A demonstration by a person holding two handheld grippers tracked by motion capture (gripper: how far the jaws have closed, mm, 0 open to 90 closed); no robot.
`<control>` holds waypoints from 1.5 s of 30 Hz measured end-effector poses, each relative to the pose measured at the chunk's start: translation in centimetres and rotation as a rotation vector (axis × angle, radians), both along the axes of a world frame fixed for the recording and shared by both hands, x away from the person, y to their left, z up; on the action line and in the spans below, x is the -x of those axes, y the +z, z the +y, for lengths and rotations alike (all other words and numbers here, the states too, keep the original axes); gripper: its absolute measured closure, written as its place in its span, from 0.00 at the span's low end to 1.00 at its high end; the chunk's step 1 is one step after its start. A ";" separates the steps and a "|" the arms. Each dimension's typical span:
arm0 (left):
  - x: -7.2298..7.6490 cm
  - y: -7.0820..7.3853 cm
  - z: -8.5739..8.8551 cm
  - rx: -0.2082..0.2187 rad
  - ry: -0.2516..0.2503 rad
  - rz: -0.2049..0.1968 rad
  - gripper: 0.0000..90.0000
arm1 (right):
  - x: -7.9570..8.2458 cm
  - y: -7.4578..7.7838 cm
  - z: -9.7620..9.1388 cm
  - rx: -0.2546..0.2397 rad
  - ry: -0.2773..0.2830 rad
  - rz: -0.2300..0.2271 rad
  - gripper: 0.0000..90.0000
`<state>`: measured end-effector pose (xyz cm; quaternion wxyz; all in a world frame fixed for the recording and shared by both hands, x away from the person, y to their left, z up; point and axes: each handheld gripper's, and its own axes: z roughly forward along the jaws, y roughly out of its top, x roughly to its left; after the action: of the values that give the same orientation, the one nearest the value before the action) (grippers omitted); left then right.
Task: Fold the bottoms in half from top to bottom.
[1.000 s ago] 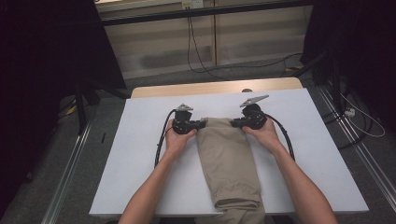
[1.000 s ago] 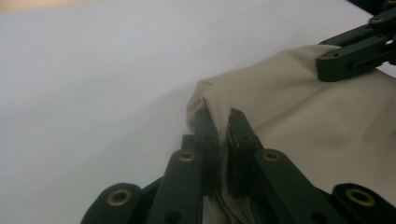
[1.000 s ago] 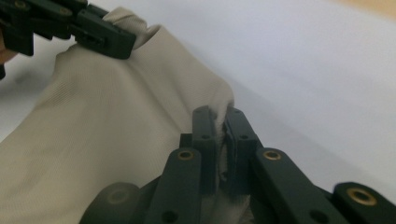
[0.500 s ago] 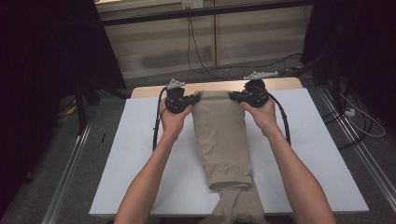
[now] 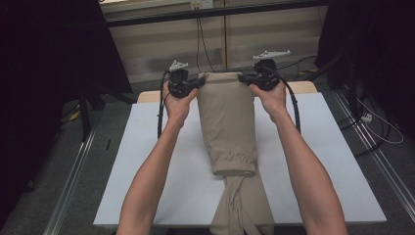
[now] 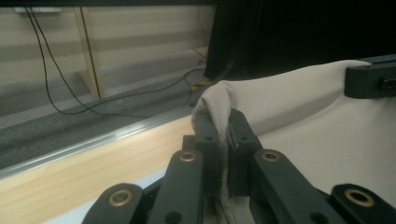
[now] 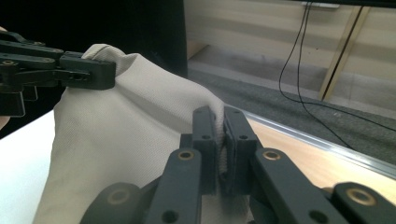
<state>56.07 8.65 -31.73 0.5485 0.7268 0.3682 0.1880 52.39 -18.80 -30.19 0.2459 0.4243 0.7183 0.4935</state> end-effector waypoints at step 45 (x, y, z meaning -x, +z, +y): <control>19.9 -12.9 3.7 -0.198 -0.164 0.172 0.24 | 24.0 -15.8 10.1 0.320 0.561 0.181 0.56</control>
<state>36.18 12.31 -44.63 0.4540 0.8184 0.3330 0.1150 28.43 -8.73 -45.99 0.0990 0.2081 0.8945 0.3830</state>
